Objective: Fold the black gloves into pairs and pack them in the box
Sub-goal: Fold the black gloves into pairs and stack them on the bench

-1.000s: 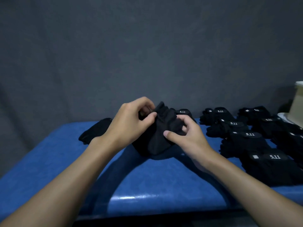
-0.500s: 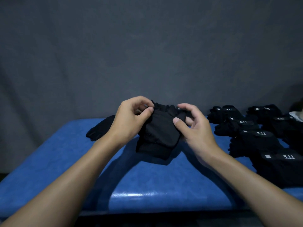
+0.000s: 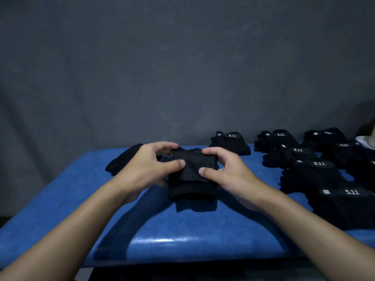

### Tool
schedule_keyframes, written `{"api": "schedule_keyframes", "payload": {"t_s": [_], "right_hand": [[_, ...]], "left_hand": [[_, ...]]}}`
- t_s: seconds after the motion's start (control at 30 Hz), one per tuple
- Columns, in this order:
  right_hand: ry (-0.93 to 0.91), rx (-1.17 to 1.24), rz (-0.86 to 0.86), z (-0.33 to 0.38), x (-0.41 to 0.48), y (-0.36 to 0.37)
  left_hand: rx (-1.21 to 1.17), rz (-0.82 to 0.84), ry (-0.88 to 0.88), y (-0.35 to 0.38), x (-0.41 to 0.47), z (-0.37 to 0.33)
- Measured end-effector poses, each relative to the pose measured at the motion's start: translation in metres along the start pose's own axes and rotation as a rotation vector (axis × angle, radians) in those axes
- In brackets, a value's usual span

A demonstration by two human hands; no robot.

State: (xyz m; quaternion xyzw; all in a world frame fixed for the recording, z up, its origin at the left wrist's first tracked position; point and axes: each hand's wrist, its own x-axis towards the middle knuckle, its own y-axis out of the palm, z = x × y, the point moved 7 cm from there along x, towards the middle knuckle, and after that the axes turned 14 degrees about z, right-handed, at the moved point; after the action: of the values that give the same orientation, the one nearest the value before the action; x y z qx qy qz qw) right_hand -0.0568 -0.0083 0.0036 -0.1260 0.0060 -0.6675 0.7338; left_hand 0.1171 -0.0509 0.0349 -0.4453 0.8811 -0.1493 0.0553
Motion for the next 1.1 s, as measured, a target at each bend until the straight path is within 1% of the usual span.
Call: {"api": "schedule_keyframes", "payload": {"t_s": [0.13, 0.2, 0.27, 0.33, 0.37, 0.4, 0.5, 0.6, 0.63, 0.8, 0.97, 1.1], "right_hand": [[0.072, -0.1, 0.066, -0.008, -0.002, -0.001], [0.065, -0.323, 0.073, -0.006, -0.004, -0.004], [0.014, -0.576, 0.062, -0.002, -0.007, -0.005], [-0.047, -0.616, 0.091, -0.002, -0.01, -0.002], [-0.068, -0.61, 0.124, -0.002, -0.012, 0.001], [-0.074, -0.628, 0.159, -0.003, -0.013, 0.005], [0.004, -0.779, 0.253, -0.01, -0.017, 0.011], [0.085, -0.913, 0.311, -0.018, -0.02, 0.015], [0.092, -0.933, 0.316, -0.018, -0.02, 0.016], [0.097, -0.913, 0.331, -0.013, -0.015, 0.016], [0.001, -0.86, 0.221, -0.002, -0.006, 0.016], [-0.049, -0.838, 0.184, 0.004, 0.001, 0.021]], "left_hand": [[0.034, 0.073, -0.08, 0.006, -0.004, 0.016], [0.119, 0.108, -0.13, 0.007, -0.005, 0.024], [0.32, 0.117, -0.155, 0.005, -0.004, 0.028], [0.6, 0.087, -0.131, 0.0, -0.005, 0.026], [0.687, 0.081, -0.102, -0.001, -0.006, 0.025], [0.725, 0.096, -0.074, -0.002, -0.006, 0.024], [0.814, 0.21, -0.057, 0.005, -0.009, 0.028], [1.054, 0.291, -0.152, 0.012, -0.011, 0.038], [1.09, 0.305, -0.174, 0.013, -0.011, 0.041], [1.087, 0.278, -0.136, 0.011, -0.01, 0.039], [0.992, 0.099, -0.044, -0.013, -0.005, 0.027], [1.015, 0.001, -0.125, -0.047, -0.004, 0.036]]}}
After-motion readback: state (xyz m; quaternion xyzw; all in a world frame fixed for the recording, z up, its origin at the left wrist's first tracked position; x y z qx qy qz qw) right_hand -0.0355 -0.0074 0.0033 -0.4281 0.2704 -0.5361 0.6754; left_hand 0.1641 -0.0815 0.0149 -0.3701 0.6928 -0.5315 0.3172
